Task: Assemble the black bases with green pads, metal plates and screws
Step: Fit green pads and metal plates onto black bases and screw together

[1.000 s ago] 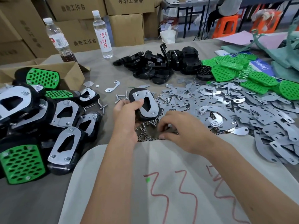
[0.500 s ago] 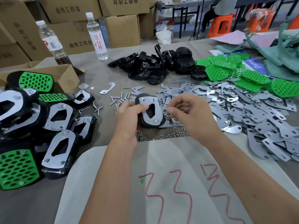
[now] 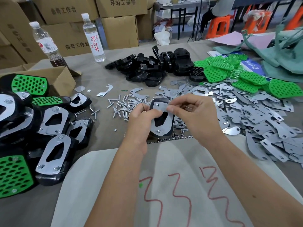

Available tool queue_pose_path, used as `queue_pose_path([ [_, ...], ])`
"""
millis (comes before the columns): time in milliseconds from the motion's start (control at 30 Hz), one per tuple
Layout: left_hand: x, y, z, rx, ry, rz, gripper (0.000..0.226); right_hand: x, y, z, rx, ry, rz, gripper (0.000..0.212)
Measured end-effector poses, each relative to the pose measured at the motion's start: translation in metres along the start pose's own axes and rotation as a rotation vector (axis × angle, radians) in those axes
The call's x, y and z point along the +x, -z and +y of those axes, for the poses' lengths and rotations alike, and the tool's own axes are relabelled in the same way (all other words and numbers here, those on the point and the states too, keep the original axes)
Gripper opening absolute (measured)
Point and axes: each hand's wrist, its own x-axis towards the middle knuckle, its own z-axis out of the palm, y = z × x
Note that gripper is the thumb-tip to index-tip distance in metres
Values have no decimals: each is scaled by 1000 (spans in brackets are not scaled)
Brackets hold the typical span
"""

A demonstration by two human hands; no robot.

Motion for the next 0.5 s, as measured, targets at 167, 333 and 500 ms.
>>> queue_pose_path([
  [167, -2, -1, 2, -86, 37, -5, 21, -1, 0, 1, 12, 18, -4, 12],
  [333, -5, -6, 2, -242, 128, -54, 48, -2, -1, 6, -42, 77, 2, 9],
  [500, -4, -6, 0, -258, 143, -62, 40, 2, 4, 8, -25, 62, -60, 13],
])
